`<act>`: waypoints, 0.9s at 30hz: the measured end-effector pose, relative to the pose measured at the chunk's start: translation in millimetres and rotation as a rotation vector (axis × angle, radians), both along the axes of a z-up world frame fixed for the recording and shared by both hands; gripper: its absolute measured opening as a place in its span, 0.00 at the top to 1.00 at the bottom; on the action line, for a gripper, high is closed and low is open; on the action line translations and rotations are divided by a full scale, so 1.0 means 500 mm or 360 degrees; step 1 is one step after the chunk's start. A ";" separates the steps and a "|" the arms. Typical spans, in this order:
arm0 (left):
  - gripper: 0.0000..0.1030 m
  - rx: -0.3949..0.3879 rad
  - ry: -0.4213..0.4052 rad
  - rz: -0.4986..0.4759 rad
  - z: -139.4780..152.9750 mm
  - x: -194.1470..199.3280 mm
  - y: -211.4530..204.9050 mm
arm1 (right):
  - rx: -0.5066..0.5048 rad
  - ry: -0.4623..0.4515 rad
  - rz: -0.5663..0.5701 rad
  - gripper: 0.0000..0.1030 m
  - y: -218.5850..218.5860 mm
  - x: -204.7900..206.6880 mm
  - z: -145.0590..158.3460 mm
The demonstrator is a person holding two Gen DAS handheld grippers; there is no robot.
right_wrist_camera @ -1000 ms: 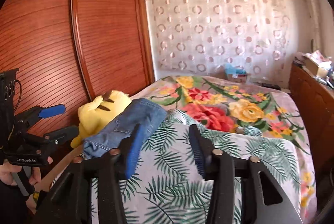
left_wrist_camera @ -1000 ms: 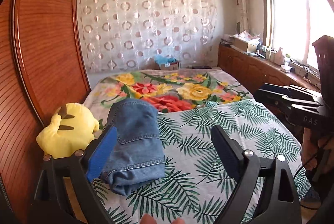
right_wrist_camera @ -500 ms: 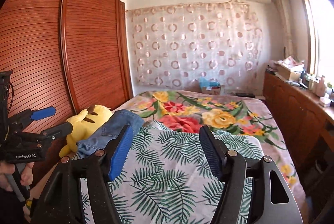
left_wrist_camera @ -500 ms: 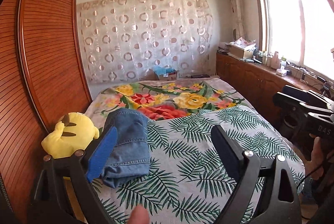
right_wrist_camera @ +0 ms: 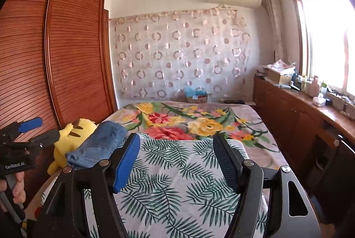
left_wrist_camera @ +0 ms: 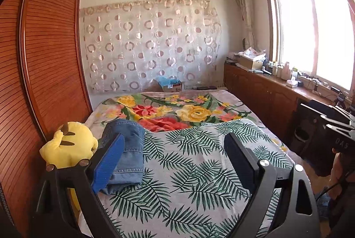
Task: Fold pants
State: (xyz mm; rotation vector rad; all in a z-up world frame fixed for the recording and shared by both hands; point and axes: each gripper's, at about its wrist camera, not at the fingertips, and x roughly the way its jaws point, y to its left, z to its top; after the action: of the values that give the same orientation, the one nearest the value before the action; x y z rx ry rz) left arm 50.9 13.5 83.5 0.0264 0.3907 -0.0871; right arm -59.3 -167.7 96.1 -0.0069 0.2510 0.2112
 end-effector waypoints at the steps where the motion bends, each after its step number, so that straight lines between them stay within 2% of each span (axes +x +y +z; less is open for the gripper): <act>1: 0.11 -0.0001 -0.0003 0.0000 0.002 -0.004 -0.002 | -0.0001 -0.0003 -0.0009 0.32 0.003 -0.004 0.001; 27: 0.11 0.0008 0.0023 0.0017 -0.004 -0.015 -0.002 | -0.0006 -0.0007 -0.0001 0.32 -0.010 -0.004 -0.025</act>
State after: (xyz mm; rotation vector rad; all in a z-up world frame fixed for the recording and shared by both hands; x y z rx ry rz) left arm 43.4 12.6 81.3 0.0290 0.4055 -0.0759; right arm -61.4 -172.9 83.6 -0.0113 0.2473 0.2101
